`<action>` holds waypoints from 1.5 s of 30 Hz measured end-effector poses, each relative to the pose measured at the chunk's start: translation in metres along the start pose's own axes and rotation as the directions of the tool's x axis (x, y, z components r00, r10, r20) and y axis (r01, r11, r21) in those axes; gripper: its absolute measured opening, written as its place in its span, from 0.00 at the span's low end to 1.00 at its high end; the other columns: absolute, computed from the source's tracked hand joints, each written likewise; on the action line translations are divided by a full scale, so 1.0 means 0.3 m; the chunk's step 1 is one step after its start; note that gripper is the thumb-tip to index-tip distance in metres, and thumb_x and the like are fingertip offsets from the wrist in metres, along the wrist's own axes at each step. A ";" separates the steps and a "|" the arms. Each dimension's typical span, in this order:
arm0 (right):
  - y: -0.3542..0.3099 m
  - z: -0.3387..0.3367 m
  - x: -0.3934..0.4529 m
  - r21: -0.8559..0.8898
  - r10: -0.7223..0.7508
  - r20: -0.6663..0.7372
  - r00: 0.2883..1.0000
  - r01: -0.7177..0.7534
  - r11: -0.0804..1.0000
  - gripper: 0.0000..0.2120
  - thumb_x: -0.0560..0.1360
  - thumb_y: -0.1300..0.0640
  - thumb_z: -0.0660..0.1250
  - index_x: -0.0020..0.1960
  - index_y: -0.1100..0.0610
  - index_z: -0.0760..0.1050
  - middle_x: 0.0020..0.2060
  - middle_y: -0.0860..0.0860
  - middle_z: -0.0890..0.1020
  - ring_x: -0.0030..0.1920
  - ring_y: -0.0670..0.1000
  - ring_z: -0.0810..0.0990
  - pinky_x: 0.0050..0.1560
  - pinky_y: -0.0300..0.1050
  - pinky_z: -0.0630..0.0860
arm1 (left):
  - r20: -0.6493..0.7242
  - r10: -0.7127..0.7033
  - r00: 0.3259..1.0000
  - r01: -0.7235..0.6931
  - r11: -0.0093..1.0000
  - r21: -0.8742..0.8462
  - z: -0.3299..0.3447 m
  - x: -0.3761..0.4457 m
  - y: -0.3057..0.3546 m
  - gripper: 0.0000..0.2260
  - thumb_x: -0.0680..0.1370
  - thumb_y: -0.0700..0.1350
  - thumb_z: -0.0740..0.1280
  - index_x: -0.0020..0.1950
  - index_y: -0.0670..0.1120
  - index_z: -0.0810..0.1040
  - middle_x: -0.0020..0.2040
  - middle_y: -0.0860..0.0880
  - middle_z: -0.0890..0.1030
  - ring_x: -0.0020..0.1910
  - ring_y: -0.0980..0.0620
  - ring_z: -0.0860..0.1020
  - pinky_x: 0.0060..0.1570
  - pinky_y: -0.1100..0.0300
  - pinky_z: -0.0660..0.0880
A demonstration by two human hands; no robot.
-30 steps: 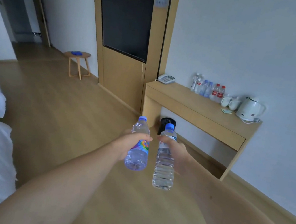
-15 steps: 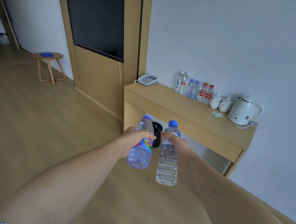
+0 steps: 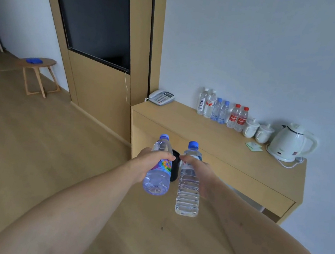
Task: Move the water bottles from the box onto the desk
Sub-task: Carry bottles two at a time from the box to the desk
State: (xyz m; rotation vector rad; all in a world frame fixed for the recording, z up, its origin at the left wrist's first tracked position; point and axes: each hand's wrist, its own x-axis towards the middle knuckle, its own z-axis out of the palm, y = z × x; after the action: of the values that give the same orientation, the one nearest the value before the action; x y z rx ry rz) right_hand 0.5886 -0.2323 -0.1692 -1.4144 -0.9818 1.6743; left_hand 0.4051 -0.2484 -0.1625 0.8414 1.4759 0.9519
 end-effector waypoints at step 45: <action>-0.847 0.126 2.138 0.221 -0.029 -0.118 0.993 0.055 0.974 0.27 0.70 0.46 0.78 0.63 0.58 0.76 0.46 0.60 0.85 0.39 0.61 0.85 0.36 0.54 0.83 | 0.085 -0.065 0.994 0.063 0.998 0.030 -0.111 2.232 0.854 0.30 0.70 0.54 0.80 0.65 0.45 0.73 0.48 0.41 0.87 0.38 0.44 0.87 0.36 0.53 0.83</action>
State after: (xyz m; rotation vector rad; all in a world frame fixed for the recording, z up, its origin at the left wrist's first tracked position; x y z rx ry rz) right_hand 0.4774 0.4476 -0.2194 -1.3139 -0.7294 1.5994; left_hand 0.2949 0.4595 -0.2067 0.8394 1.4364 0.8398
